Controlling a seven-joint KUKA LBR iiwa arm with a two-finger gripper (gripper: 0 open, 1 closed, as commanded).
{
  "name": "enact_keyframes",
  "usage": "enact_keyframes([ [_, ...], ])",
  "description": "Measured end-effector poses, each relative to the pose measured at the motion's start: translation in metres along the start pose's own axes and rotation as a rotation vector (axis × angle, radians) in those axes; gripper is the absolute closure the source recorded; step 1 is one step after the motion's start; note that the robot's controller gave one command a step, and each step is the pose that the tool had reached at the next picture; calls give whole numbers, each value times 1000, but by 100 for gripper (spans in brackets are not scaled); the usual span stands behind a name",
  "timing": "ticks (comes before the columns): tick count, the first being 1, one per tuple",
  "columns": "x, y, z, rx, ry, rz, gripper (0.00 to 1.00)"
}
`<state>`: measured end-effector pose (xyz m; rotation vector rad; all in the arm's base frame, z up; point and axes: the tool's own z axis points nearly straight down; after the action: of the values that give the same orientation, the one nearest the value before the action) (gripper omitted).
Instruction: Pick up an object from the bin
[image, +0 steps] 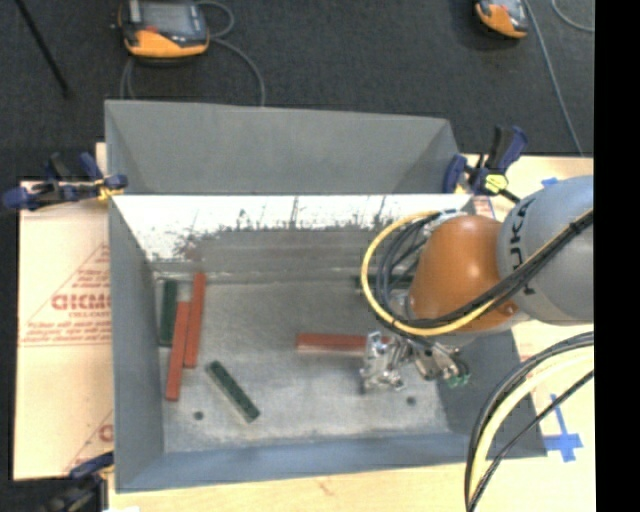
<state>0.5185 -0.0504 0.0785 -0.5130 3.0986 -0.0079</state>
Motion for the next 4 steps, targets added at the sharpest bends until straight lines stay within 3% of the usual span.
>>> enact_keyframes([
  [1,5,1,-39,-7,4,-7,100],
  [2,-1,5,-80,-4,-4,11,0],
  [3,-3,8,-67,-5,-3,23,0],
  [4,-54,-13,-1,-1,0,-126,100],
])
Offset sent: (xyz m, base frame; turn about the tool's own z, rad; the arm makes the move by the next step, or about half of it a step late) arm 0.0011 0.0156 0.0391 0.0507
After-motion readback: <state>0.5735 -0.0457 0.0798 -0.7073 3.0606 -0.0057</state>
